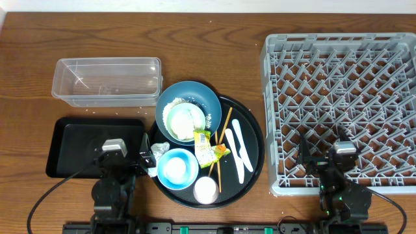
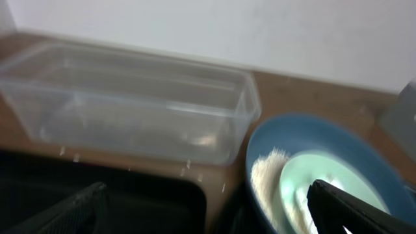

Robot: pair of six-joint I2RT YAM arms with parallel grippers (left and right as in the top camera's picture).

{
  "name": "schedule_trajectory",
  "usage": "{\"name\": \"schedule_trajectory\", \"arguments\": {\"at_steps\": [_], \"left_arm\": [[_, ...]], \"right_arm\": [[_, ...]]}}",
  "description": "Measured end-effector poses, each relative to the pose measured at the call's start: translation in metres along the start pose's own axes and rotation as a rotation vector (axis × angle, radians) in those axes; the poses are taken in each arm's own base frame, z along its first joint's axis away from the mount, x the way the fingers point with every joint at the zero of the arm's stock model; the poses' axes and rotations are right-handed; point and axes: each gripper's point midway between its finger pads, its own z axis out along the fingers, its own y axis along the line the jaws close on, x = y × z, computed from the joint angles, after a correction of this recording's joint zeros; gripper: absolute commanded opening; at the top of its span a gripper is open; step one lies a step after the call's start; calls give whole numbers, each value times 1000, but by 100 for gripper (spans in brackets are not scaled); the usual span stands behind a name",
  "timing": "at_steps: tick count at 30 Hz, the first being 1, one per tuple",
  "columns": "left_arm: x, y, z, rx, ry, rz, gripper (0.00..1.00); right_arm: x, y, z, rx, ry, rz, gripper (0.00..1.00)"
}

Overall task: Sort waste into correct bins and load items into the dishwasher rack
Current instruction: 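Reach the left gripper to the white tissue on the green bowl and grasp it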

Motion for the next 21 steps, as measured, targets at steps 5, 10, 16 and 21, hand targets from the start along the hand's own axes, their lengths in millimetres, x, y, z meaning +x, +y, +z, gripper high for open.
{"name": "schedule_trajectory", "arguments": {"at_steps": [5, 10, 16, 21], "left_arm": [[2, 1, -1, -25, 110, -8, 98], [-33, -10, -4, -11, 184, -10, 98], [-51, -18, 1, -27, 377, -11, 98], [-60, -31, 6, 0, 569, -23, 98]], "right_arm": [[-18, 0, -3, 2, 17, 25, 99], [-43, 0, -2, 4, 79, 39, 99], [-48, 0, 6, 10, 290, 53, 99], [-49, -1, 11, 10, 520, 48, 99]]}}
